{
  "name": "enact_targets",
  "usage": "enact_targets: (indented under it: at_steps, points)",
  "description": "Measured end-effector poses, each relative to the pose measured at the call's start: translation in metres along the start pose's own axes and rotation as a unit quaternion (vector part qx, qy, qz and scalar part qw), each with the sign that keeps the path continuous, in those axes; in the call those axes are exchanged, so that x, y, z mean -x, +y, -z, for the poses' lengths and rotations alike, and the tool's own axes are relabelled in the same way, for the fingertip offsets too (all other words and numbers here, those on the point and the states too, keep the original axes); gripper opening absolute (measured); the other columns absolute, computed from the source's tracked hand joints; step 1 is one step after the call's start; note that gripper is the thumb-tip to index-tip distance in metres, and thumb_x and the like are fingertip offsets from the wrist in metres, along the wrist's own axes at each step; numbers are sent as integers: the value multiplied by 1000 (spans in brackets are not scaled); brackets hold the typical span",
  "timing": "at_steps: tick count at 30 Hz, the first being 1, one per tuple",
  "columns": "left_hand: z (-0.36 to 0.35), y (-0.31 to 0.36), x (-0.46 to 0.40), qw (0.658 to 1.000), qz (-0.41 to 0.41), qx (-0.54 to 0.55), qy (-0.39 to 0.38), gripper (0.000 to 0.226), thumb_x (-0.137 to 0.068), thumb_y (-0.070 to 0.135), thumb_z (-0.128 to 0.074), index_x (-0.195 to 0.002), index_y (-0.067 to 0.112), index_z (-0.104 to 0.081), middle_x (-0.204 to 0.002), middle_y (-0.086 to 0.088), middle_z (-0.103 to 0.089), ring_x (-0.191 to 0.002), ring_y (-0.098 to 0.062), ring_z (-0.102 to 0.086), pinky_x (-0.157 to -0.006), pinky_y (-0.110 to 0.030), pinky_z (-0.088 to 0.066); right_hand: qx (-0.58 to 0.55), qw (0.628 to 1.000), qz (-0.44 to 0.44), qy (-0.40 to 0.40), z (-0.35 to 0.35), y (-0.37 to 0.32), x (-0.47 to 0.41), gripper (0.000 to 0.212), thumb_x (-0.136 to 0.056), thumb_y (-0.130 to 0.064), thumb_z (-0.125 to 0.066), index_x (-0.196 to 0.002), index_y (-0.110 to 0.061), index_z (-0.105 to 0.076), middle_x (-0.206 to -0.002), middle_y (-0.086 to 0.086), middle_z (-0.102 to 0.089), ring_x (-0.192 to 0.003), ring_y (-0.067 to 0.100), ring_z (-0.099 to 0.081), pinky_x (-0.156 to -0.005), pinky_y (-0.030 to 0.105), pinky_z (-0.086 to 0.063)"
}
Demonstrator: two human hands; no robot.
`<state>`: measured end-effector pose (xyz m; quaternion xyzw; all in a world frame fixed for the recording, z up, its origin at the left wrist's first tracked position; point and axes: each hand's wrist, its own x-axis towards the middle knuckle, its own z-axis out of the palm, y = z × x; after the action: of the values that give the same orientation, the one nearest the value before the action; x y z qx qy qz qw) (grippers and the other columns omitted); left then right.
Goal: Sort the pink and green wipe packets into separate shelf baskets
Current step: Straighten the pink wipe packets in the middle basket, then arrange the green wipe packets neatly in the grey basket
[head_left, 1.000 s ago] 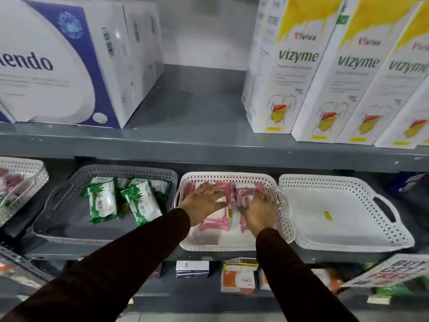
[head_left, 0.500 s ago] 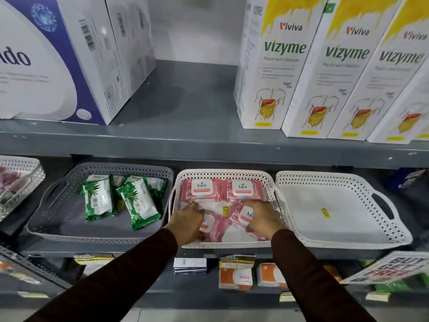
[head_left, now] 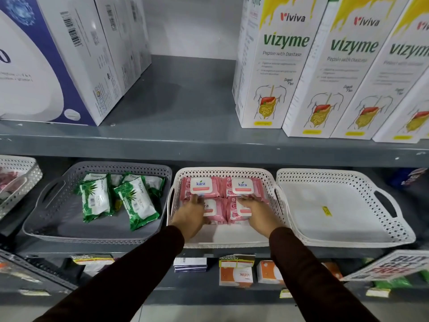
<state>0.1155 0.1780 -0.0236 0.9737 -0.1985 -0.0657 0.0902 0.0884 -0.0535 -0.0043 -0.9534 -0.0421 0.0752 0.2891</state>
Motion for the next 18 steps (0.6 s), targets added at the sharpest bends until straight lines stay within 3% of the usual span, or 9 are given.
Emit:
enact_targets:
  at_steps: [2, 4, 8, 10, 12, 14, 18]
  points:
    - [-5, 0, -1, 999, -20, -40, 14, 67, -94, 32, -61, -148, 12, -25, -137, -12, -35, -106, -24, -55, -93, -39, -52, 35, 999, 4, -17, -7, 3, -3, 81, -83, 22, -44, -151, -21, -35, -163, -2, -26, -154, 22, -7, -125, 43, -8]
    - [-9, -5, 0, 998, -33, -57, 16, 74, -95, 41, -57, -152, 13, -18, -147, -11, -28, -118, -25, -48, -103, -41, -44, 60, 997, 13, -43, -10, 7, -2, 81, -85, 15, -45, -155, -23, -26, -165, -6, -16, -154, 22, 4, -125, 47, -2]
    - [0, -3, 2, 989, -37, -80, 122, 64, -96, 63, -36, -143, 21, -42, -153, 1, -34, -131, -25, -36, -107, -50, -32, 4, 999, 24, -32, -9, 9, -2, 65, -99, -26, -47, -157, -23, -17, -166, -6, -4, -153, 18, 11, -125, 45, 3]
    - [6, 5, -6, 987, -32, -63, 145, 65, -100, 59, -22, -149, 18, -34, -160, 0, -22, -145, -29, -20, -116, -54, -16, 69, 997, 36, 25, -8, 4, -10, 60, -104, -33, -35, -158, -22, -11, -167, 0, -1, -152, 19, 13, -121, 42, 13]
    - [8, 13, -20, 991, -16, -49, 124, 64, -102, 52, -14, -153, 13, -16, -162, -4, -3, -148, -31, 6, -118, -53, 2, 141, 988, 26, 62, -7, 0, -22, 59, -105, -35, -29, -158, -20, -8, -167, 2, 1, -151, 22, 16, -119, 43, 16]
    - [2, 14, -34, 996, 22, -33, 82, 64, -103, 49, -8, -153, 11, 1, -161, -6, 13, -144, -30, 21, -114, -49, 16, 154, 987, -14, 50, -6, 1, -36, 60, -104, -39, -27, -158, -21, -7, -167, 3, 5, -152, 26, 17, -120, 47, 13]
    - [-14, 13, -44, 998, 63, -3, 27, 66, -101, 50, -5, -151, 12, 15, -158, -7, 21, -143, -28, 23, -116, -49, 13, 145, 988, -50, 3, -10, 11, -50, 63, -102, -46, -21, -157, -24, 2, -167, 1, 10, -152, 23, 16, -122, 52, 8]
